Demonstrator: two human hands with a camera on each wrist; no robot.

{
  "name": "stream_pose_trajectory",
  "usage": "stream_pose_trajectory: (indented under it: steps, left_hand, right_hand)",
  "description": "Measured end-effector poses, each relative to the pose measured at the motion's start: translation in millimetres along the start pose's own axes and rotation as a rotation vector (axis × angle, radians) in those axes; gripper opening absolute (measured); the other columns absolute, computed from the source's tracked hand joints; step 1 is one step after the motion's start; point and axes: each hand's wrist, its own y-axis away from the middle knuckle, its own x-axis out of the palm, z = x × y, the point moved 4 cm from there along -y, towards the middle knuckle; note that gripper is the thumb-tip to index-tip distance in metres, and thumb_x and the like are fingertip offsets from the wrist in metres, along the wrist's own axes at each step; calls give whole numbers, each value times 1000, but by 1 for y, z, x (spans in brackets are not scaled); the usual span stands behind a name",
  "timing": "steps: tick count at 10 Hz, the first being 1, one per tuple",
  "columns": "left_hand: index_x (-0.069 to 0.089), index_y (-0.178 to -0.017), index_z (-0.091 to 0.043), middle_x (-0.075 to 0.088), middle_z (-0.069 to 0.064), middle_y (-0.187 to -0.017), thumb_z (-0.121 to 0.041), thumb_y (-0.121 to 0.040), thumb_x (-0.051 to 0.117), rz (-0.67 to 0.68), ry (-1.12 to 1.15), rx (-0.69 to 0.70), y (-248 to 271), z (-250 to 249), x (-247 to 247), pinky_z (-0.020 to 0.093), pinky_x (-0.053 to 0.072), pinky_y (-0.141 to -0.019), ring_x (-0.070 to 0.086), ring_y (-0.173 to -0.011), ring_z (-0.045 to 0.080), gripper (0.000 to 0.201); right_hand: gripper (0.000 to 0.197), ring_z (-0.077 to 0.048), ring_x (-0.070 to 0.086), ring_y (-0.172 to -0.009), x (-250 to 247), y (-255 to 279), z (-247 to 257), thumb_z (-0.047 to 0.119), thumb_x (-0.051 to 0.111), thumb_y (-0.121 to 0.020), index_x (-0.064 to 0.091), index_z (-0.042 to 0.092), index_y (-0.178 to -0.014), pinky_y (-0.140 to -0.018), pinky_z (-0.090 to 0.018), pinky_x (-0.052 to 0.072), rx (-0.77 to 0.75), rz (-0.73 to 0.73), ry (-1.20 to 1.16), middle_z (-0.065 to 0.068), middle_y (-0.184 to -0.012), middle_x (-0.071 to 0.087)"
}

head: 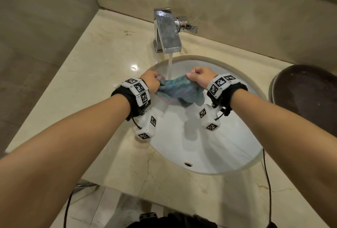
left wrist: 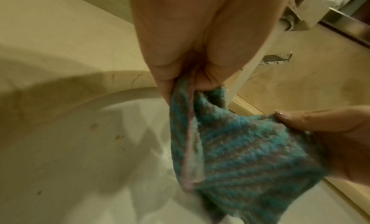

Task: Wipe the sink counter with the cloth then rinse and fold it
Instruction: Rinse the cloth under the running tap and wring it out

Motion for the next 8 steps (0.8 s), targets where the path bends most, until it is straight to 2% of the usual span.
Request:
stream_pose_trajectory:
  steps: [1, 2, 3, 4, 5, 6, 7, 8]
  left_hand:
    - [60, -124, -4, 54, 17, -133, 2, -93, 35, -60, -54, -31, -2, -1, -3, 30, 42, -97, 51, -121, 34, 40]
    - [56, -124, 4, 54, 22, -131, 0, -94, 34, -120, -44, -91, -2, -5, -8, 35, 41, -98, 51, -120, 37, 37]
    - [53, -123, 10, 54, 27, -128, -3, -95, 34, -102, 10, -122, -2, -10, -7, 40, 43, -98, 52, -120, 40, 36]
    - [47, -130, 8, 51, 25, -134, -2, -94, 39, -40, 169, -181, -2, -15, -4, 44, 47, -100, 52, -122, 37, 38]
    - [49, -126, 8, 53, 26, -131, -1, -91, 43, -19, 418, -233, -3, -14, -5, 48, 50, -96, 55, -119, 38, 37]
    - [53, -88, 1, 61, 20, -95, 3, -89, 38, -7, 719, -302, -1, -14, -4, 49, 53, -83, 62, -90, 35, 16]
    - [48, -75, -7, 51, 10, -72, 0, -91, 37, 6, 768, -307, -1, -15, -4, 43, 53, -71, 55, -64, 23, 20]
    - [50, -83, -9, 53, 8, -76, -6, -92, 38, 43, 784, -325, 0, -13, -5, 34, 55, -58, 57, -66, 21, 16]
  right_hand:
    - [32, -9, 47, -63, -7, 2, -5, 37, 66, -84, 45, 23, -65, -60, -21, 40, 29, 49, 56, 5, -66, 49]
    - [35, -13, 47, -70, -10, 14, -5, 43, 74, -75, 48, 20, -77, -63, -24, 36, 41, 124, 273, 5, -76, 49]
    - [48, -22, 58, -84, -1, 15, -12, 34, 82, -65, 59, 13, -102, -77, -27, 46, 112, 264, 606, 0, -90, 60]
    - [71, -23, 70, -71, 6, -53, -78, 57, 79, -32, 68, 17, -90, -73, -37, 60, 142, 326, 874, 1, -75, 72]
    - [65, -23, 69, -73, 7, -50, -86, 49, 79, -36, 70, 14, -90, -77, -35, 58, 194, 342, 811, -2, -80, 72]
    - [41, -19, 57, -84, 9, 15, -38, 18, 78, -71, 66, 6, -108, -76, -25, 43, 179, 345, 657, -5, -91, 63]
    - [39, -21, 56, -88, 4, 20, -46, 10, 71, -79, 60, 2, -115, -71, -20, 40, 170, 255, 516, -12, -100, 64]
    - [28, -22, 65, -86, -6, 19, -50, 13, 66, -83, 62, 7, -111, -61, -18, 42, 192, 171, 328, -9, -90, 66]
